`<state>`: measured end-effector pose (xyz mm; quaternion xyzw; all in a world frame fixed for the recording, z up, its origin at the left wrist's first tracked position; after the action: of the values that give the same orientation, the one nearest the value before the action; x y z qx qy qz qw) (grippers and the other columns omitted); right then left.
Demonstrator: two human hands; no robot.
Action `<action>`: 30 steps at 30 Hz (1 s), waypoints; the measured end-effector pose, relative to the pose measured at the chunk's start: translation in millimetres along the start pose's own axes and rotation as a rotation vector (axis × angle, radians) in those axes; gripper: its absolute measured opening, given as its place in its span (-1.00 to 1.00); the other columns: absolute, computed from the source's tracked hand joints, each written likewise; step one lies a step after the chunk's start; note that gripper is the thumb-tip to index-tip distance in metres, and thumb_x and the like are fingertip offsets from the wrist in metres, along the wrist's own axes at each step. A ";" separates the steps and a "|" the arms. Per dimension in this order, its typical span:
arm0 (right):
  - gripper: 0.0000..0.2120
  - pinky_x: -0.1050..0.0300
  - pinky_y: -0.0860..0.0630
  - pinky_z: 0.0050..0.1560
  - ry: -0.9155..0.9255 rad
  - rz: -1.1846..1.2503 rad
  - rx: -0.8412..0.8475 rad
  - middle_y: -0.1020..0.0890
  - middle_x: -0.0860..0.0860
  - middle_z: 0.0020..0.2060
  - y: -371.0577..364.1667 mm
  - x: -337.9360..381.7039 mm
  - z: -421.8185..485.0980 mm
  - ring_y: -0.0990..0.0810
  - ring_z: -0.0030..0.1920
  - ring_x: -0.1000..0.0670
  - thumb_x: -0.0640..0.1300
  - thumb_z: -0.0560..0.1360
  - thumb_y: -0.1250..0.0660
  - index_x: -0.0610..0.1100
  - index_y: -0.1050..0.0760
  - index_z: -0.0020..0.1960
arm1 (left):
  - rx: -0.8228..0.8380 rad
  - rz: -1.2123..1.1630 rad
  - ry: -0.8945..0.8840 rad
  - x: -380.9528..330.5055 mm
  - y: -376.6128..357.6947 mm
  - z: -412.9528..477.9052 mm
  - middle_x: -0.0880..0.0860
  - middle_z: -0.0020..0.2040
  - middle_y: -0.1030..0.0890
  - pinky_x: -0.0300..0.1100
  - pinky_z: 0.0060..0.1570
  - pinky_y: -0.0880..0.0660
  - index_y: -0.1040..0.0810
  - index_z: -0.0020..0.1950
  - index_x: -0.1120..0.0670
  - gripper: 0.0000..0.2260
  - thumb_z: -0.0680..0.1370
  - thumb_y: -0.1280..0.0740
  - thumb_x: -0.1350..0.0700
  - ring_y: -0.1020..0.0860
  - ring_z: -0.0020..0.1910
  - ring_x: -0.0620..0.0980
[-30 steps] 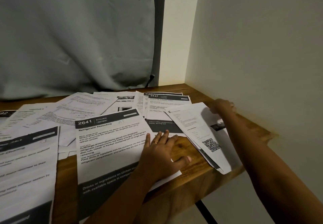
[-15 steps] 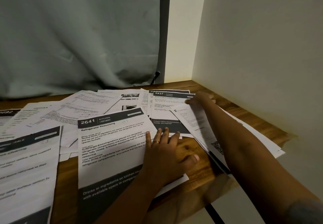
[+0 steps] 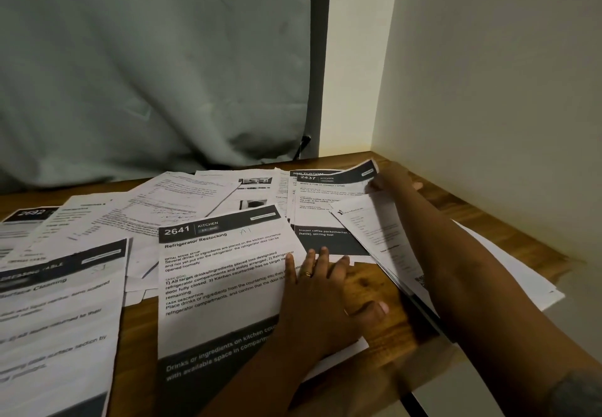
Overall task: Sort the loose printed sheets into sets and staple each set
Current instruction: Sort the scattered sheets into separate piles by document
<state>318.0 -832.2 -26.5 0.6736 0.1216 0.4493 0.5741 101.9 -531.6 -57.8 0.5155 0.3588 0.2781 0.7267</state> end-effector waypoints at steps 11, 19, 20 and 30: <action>-0.79 0.00 -0.32 0.16 0.203 0.541 -0.299 -0.60 -0.02 -0.14 74.4 50.6 -57.4 -0.52 -0.02 -0.08 -0.07 0.51 -0.29 -0.11 -0.64 0.04 | -0.015 -0.031 0.003 -3.2 6.8 -2.5 0.07 0.57 -0.01 0.12 0.41 0.32 -0.12 0.52 -0.09 0.00 0.19 0.24 -0.56 0.08 0.54 0.03; -0.82 0.47 -0.36 -0.33 0.406 1.051 -0.519 -0.59 -0.03 -0.22 146.1 77.3 -102.0 -0.49 -0.27 0.12 -0.14 0.56 -0.25 -0.20 -0.58 -0.11 | -0.195 -0.170 -0.001 1.3 17.1 -3.1 0.11 0.52 -0.18 0.12 0.43 0.15 -0.27 0.49 0.00 0.05 0.22 0.30 -0.58 -0.11 0.52 0.07; -0.81 0.43 -0.37 -0.32 0.422 1.082 -0.541 -0.57 -0.01 -0.24 155.7 79.6 -108.4 -0.47 -0.32 0.17 -0.12 0.57 -0.24 -0.17 -0.53 -0.15 | -0.223 -0.203 0.002 2.0 21.4 -4.8 0.12 0.51 -0.20 0.08 0.42 0.16 -0.28 0.48 0.02 0.04 0.24 0.27 -0.57 -0.13 0.51 0.07; -0.85 0.33 -0.43 -0.34 0.336 1.301 -0.508 -0.53 0.08 -0.31 186.2 89.3 -154.8 -0.47 -0.35 0.18 -0.11 0.56 -0.22 -0.14 -0.44 -0.16 | -0.454 -0.710 0.200 40.2 90.0 -22.6 0.02 0.54 -0.10 0.05 0.41 -0.26 -0.08 0.52 -0.04 -0.27 0.45 -0.10 -0.37 -0.14 0.50 0.04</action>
<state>187.8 -726.6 169.8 0.3770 -0.3259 0.8125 0.3025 104.2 -459.8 13.5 0.1577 0.5124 0.1314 0.8339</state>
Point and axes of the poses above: each hand's wrist, its own z-axis towards the middle knuckle, its own y-axis out of the back of the hand, x = y × z, the point moved 10 cm from there along z, towards the middle knuckle
